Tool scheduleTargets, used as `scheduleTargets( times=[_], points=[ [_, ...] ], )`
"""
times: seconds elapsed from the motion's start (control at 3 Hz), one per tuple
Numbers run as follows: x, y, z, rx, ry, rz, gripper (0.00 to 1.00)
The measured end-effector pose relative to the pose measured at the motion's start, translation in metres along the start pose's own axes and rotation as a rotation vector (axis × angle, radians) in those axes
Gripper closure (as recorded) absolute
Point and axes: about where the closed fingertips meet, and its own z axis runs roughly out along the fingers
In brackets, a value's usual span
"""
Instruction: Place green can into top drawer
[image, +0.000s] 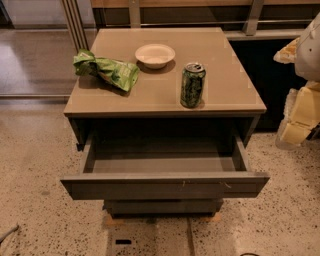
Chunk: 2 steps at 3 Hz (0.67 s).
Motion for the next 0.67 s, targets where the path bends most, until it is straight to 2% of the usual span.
scheduleTargets(
  times=[0.33,0.67],
  points=[
    [0.000,0.000,0.000,0.000,0.000,0.000,0.00],
    [-0.008,-0.017,0.005,0.019,-0.029,0.010,0.00]
  ],
)
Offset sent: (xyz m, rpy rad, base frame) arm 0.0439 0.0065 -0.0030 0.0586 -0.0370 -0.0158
